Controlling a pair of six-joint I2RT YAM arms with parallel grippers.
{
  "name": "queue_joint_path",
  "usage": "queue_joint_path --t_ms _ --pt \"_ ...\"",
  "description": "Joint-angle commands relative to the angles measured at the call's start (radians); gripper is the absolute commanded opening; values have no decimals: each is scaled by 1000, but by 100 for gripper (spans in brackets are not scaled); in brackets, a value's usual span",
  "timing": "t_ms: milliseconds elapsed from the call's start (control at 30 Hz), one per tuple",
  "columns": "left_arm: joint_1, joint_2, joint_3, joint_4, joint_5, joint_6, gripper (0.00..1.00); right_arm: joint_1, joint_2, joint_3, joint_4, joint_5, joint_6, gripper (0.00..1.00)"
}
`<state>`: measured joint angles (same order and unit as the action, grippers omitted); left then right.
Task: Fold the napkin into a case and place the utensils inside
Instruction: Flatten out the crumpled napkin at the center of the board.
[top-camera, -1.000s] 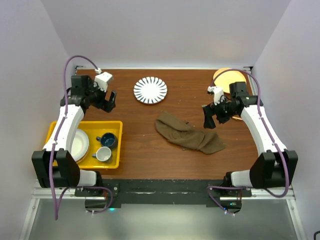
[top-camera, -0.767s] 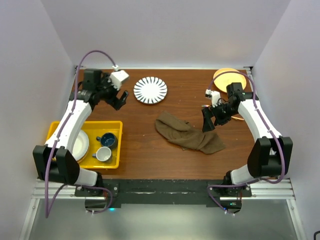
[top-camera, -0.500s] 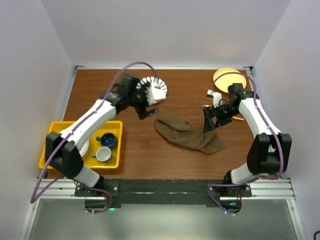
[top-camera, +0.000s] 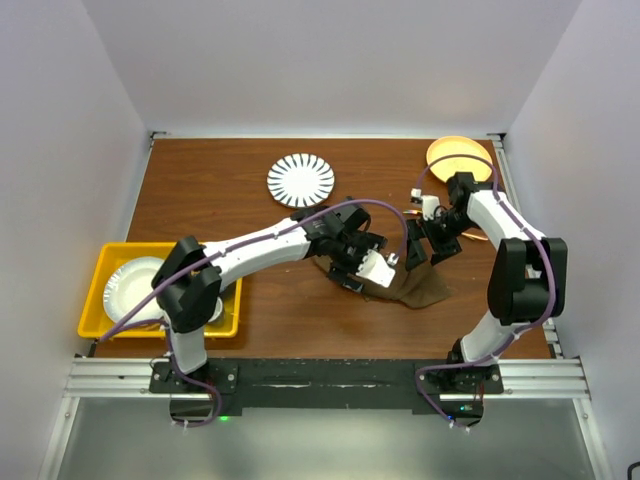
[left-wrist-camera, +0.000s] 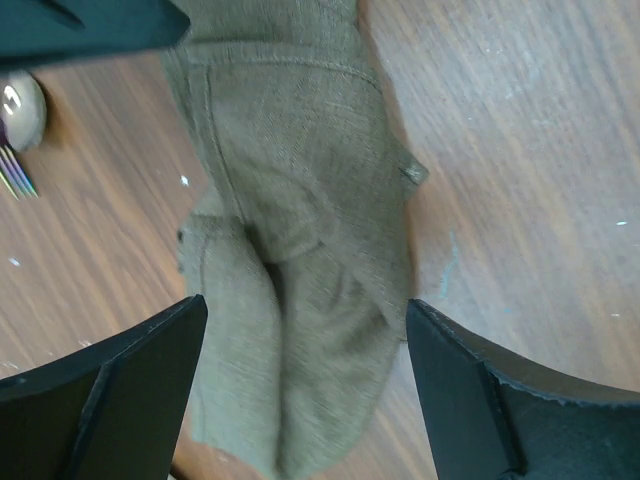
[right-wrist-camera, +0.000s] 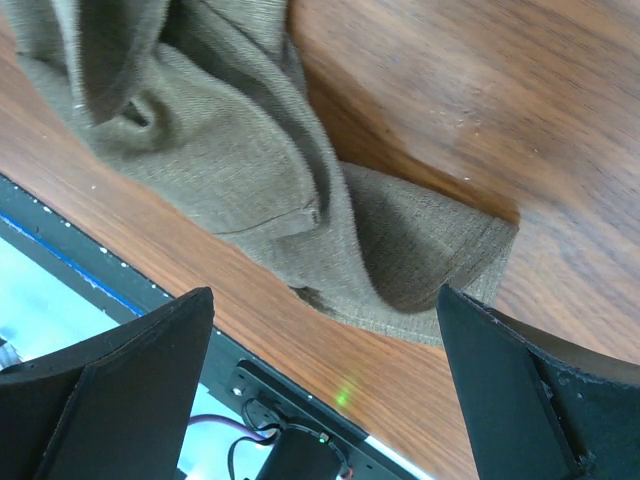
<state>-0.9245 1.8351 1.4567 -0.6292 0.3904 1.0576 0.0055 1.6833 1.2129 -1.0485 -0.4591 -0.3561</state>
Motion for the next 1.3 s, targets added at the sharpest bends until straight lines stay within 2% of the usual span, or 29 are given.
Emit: queue_joint_path --t_ms 0,100,133,333,433,467,500,533,567,600,633,667,700,733,833,967,1133,1267 --pt "3 24 76 28 64 151 86 -2 16 14 22 46 31 98" --pt "3 70 120 -1 87 185 84 -2 24 8 31 71 39 94" --pt "1 100 134 -10 85 194 81 -2 26 5 31 73 39 93" --pt "1 191 215 -63 85 231 78 -36 41 11 31 74 43 90" --pt "1 228 244 -72 82 229 66 -39 46 11 28 73 40 85" --pt "1 237 257 -101 76 231 53 -38 49 11 28 71 39 79" --pt "1 246 280 -125 59 242 47 -38 55 11 25 65 36 75" --pt "1 256 292 -148 50 245 32 -38 56 13 25 62 34 69" --pt "3 259 307 -185 33 242 26 -39 67 14 24 59 32 54" --pt "3 256 307 -196 25 229 19 -38 72 14 22 56 29 45" --pt "4 238 304 -202 18 217 4 -38 78 20 21 50 26 34" --pt "13 224 285 -207 18 205 0 -38 85 22 19 45 22 26" --pt "19 204 271 -208 24 187 0 -38 102 27 19 42 19 7" --pt "27 153 254 -202 30 174 0 -38 111 36 16 34 11 0" --pt "79 38 171 -143 53 98 0 -38 134 59 16 46 0 0" --pt "229 -71 136 -37 137 -150 0 -38 138 99 34 91 -1 0" --pt "392 -189 24 116 113 -391 0 -39 170 192 44 125 0 0" --pt "512 -226 -45 137 126 -553 0 -38 199 244 47 158 -17 0"
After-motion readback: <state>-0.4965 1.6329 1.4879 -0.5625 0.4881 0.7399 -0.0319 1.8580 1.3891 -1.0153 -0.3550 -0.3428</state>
